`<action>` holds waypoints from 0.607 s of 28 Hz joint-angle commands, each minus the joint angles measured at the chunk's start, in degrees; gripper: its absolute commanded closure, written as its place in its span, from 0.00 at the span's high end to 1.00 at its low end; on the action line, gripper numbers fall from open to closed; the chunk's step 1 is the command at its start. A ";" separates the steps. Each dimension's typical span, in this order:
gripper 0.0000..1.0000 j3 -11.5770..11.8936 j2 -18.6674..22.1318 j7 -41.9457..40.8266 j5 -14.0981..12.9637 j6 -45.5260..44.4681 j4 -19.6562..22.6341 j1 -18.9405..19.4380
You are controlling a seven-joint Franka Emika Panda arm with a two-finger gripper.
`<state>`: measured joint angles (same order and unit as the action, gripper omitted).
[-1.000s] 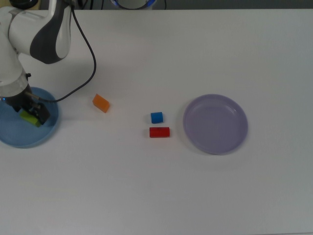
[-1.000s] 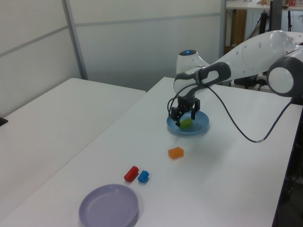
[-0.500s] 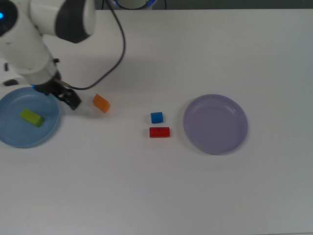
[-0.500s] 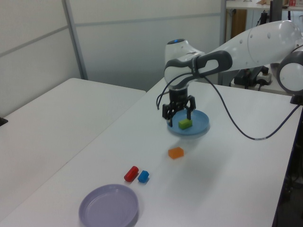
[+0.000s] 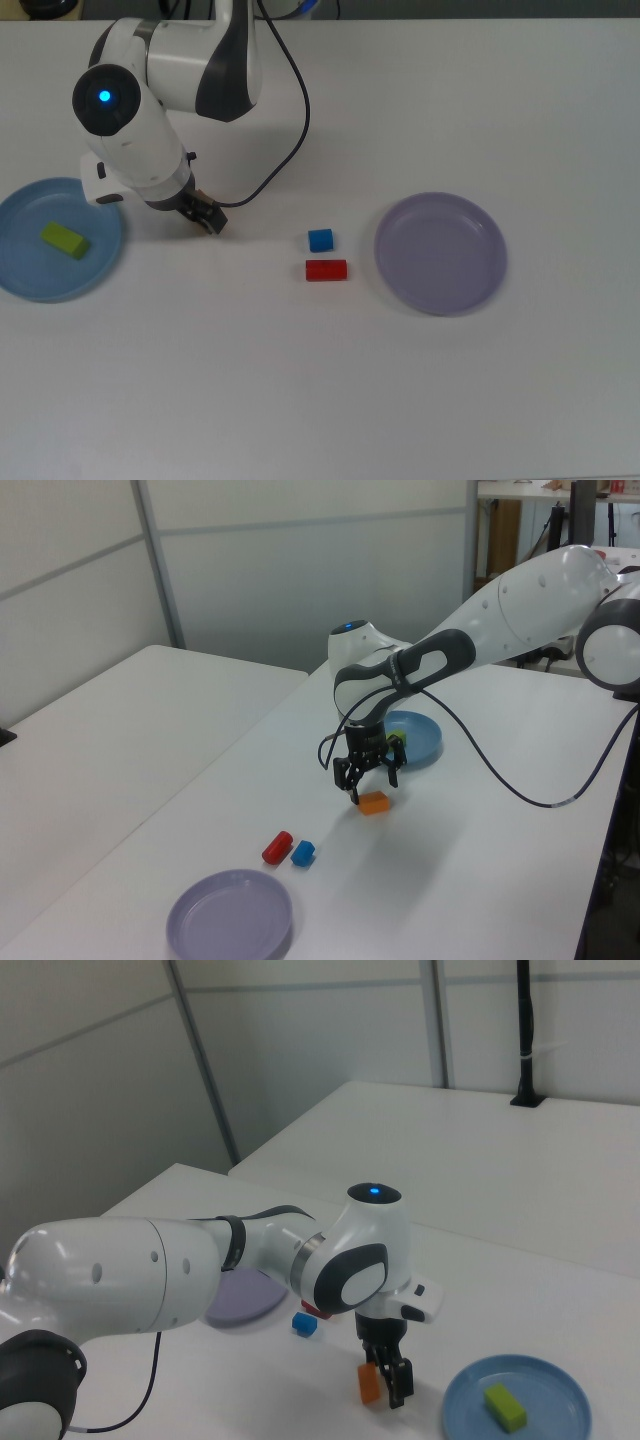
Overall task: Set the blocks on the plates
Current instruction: 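Move the gripper to the orange block and grasp it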
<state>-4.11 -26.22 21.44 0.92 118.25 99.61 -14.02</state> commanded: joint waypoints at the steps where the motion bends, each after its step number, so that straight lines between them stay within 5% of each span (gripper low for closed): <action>1: 0.65 0.60 0.73 0.35 -0.65 1.54 1.47 0.31; 5: 0.63 0.51 0.81 0.44 -0.65 1.37 1.47 0.57; 6: 0.70 0.51 0.90 0.62 -0.65 1.19 1.47 0.74; 7: 0.93 0.51 0.99 1.84 -0.65 0.84 1.47 1.27; 8: 1.00 0.51 1.08 2.72 -0.65 0.75 1.55 1.53; 17: 1.00 0.51 1.08 3.52 -0.13 0.58 2.26 4.44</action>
<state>-4.20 -26.35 24.25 0.92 118.26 99.96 -11.22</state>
